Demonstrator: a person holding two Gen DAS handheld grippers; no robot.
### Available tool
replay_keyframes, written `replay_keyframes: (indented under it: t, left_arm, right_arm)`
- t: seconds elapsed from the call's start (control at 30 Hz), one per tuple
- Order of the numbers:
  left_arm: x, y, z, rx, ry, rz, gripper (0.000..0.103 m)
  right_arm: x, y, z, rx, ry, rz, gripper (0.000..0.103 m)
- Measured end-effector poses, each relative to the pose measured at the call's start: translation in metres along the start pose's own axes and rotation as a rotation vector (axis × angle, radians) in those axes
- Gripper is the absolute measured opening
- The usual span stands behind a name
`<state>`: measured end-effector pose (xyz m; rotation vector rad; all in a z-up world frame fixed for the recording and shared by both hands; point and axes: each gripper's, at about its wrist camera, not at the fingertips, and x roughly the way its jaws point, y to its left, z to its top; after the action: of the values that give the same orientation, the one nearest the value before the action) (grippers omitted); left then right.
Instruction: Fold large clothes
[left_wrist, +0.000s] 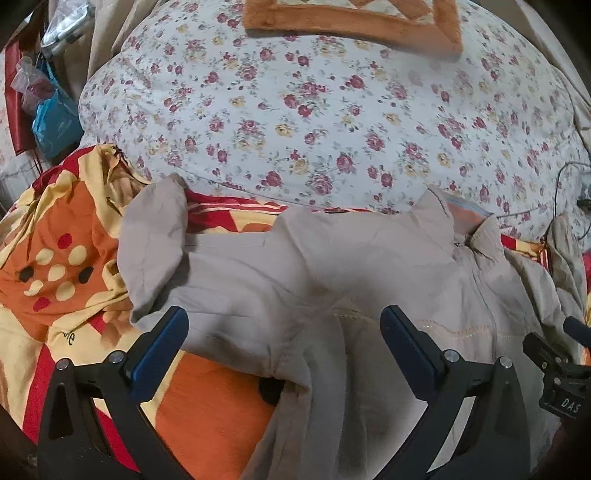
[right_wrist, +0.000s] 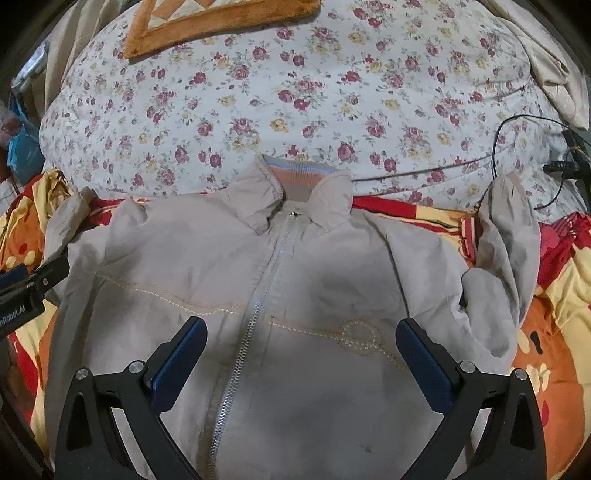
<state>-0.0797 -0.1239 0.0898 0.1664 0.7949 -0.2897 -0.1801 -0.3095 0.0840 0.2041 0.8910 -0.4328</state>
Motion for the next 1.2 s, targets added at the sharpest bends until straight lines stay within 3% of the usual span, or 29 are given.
replay_keyframes:
  t: [0.17,0.9,1.0,1.2]
  left_arm:
    - [0.002,-0.008,-0.004,0.039,-0.008,0.012,0.103]
    - [0.017,0.011,0.005,-0.005,0.033,0.037,0.103]
    - [0.027,0.032,0.021,-0.043,0.035,0.092,0.103]
    - [0.090,0.089,0.061,-0.092,0.097,0.309,0.103]
  right_arm:
    - [0.002,0.000,-0.001,-0.001,0.002,-0.004,0.102]
    - [0.009,0.008,-0.004,-0.024,0.024,0.016,0.102]
    - [0.009,0.008,-0.004,-0.024,0.027,0.023,0.102]
    - [0.010,0.005,-0.002,-0.010,0.042,0.059,0.102]
